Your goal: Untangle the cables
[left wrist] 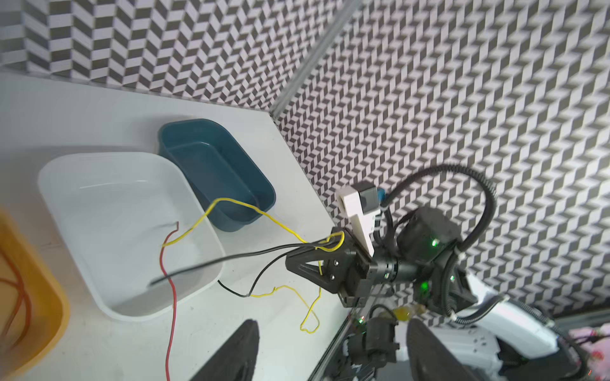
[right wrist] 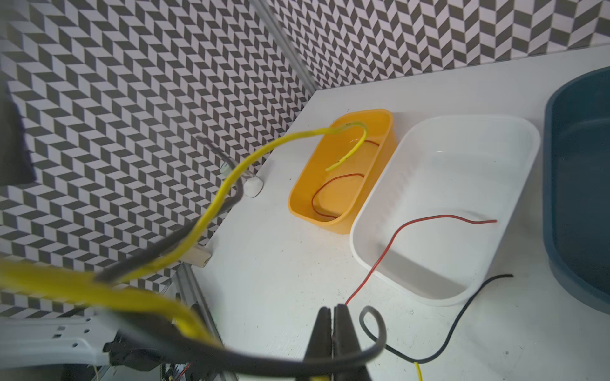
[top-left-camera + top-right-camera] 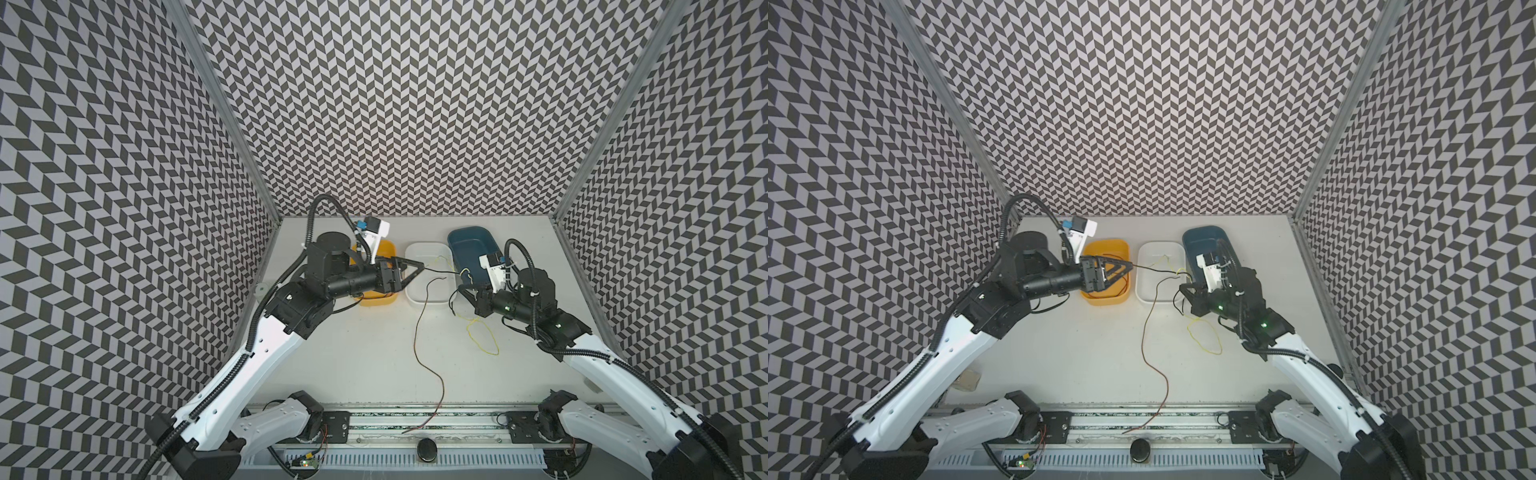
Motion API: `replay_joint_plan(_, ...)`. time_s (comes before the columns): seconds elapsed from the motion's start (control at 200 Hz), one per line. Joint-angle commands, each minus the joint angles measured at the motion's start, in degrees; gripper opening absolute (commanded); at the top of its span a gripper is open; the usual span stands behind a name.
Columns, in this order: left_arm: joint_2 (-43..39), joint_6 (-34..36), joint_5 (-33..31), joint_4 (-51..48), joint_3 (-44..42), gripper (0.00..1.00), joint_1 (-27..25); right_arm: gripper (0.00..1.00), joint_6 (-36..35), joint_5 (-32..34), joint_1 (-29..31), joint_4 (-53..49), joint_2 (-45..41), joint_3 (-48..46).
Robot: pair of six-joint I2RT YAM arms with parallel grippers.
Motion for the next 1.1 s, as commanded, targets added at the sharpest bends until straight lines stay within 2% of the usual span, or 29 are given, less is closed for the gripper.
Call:
replay_joint_plan(0.0,0.98,3.15,-1.34,0.65,2.88,0.75,-4.80,0.00,-2.36,-3.71,1.68,0.39,0.50,1.51)
replay_joint_plan(0.32,4.89,6.03,-5.35,-3.57,4.08,0.76,-6.67,0.00,-6.76,-5.05,5.14,-3.83,0.68,3.79)
replay_joint_plan(0.516,7.68,7.25,-5.92,-5.02,4.99,0.75,-8.04,0.00,-9.04,-2.87,7.35,-5.67,1.04,4.36)
replay_joint_plan(0.901,8.58,7.88,-2.95,-5.45,4.67,0.49,-8.97,0.00,-10.89,-1.85,7.74,-8.19,1.57,6.09)
replay_joint_plan(1.097,8.76,11.45,-5.46,-9.83,4.89,0.51,-9.12,0.00,-11.21,-1.58,7.84,-9.62,1.57,6.74)
